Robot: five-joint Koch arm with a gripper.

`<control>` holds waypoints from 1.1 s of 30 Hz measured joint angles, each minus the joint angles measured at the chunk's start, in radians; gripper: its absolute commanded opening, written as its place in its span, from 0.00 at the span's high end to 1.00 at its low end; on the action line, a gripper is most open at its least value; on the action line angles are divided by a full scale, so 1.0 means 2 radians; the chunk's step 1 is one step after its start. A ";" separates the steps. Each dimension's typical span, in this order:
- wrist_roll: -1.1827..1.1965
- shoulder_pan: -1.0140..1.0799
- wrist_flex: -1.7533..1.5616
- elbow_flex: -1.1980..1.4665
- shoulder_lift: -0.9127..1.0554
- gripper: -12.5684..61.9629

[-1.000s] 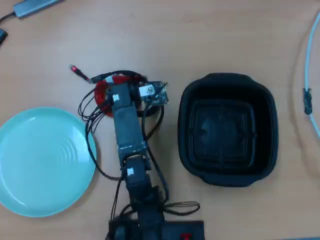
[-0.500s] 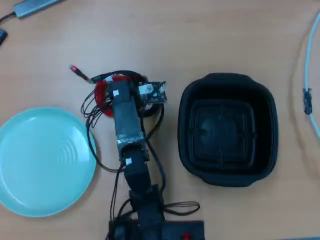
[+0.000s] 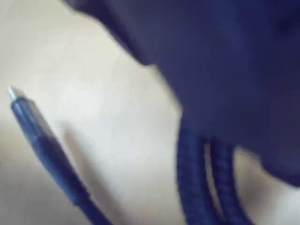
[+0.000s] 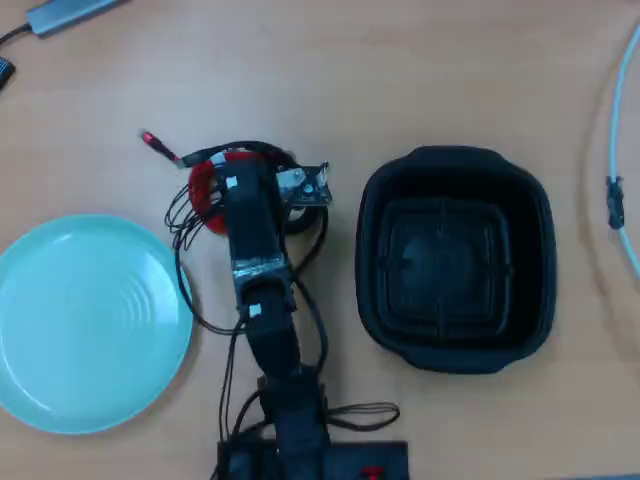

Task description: Put a black charging cable in a black bowl and put a red charging cable in a green bowl

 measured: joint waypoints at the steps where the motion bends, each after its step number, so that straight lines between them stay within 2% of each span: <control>1: 0.000 -0.001 0.000 0.000 0.000 0.35; 9: 0.000 0.001 0.000 0.000 -0.001 0.36; 12: 0.000 0.001 -0.001 0.000 -0.006 0.42; 15: 0.001 0.002 -0.002 -0.001 -0.008 0.61; 18: 0.000 0.006 -0.002 -0.012 -0.015 0.96; 19: -0.001 0.007 -0.002 -0.013 -0.016 0.96; 21: 0.003 0.008 -0.002 -0.015 -0.016 0.90; 23: 0.000 0.009 -0.002 -0.015 -0.016 0.92; 33: 0.003 0.001 -0.002 -0.015 -0.007 0.92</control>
